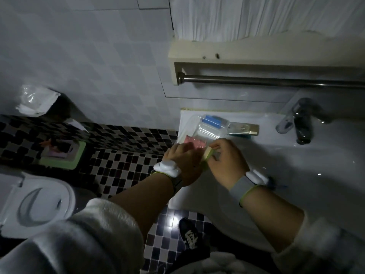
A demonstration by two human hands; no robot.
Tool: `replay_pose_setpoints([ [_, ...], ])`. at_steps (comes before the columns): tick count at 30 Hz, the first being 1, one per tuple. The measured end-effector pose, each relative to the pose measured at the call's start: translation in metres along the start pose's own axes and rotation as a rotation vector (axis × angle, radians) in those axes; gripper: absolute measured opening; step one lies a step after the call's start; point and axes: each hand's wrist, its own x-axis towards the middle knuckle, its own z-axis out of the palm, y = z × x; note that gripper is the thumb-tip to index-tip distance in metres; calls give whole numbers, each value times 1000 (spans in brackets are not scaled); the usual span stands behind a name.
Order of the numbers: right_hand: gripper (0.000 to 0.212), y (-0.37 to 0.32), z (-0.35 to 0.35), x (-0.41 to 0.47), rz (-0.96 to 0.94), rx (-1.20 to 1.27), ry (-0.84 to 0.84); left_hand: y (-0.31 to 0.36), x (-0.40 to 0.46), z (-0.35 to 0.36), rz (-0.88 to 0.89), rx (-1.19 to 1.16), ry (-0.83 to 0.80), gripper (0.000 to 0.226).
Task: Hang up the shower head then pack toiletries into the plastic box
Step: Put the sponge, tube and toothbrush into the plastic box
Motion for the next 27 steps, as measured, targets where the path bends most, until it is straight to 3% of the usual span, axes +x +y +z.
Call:
replay_pose_setpoints([
  [4, 19, 6, -3, 25, -29, -25, -72, 9, 22, 15, -119, 29, 85, 59],
  [11, 18, 32, 1, 45, -125, 46, -129, 21, 42, 15, -141, 56, -104, 52],
  [14, 17, 41, -4, 59, -170, 103, -12, 22, 40, 22, -140, 58, -43, 51],
  [17, 17, 56, -13, 85, -100, 165, 168, 22, 40, 25, -132, 81, -4, 49],
  [19, 20, 70, -16, 103, 7, 100, 218, 22, 44, 24, -142, 83, -41, 49],
  [22, 35, 87, -15, 116, 172, -89, 135, 22, 49, 24, -151, 113, -71, 50],
  [27, 52, 106, -11, 117, 160, -290, 14, 24, 51, 20, -148, 127, -71, 53],
])
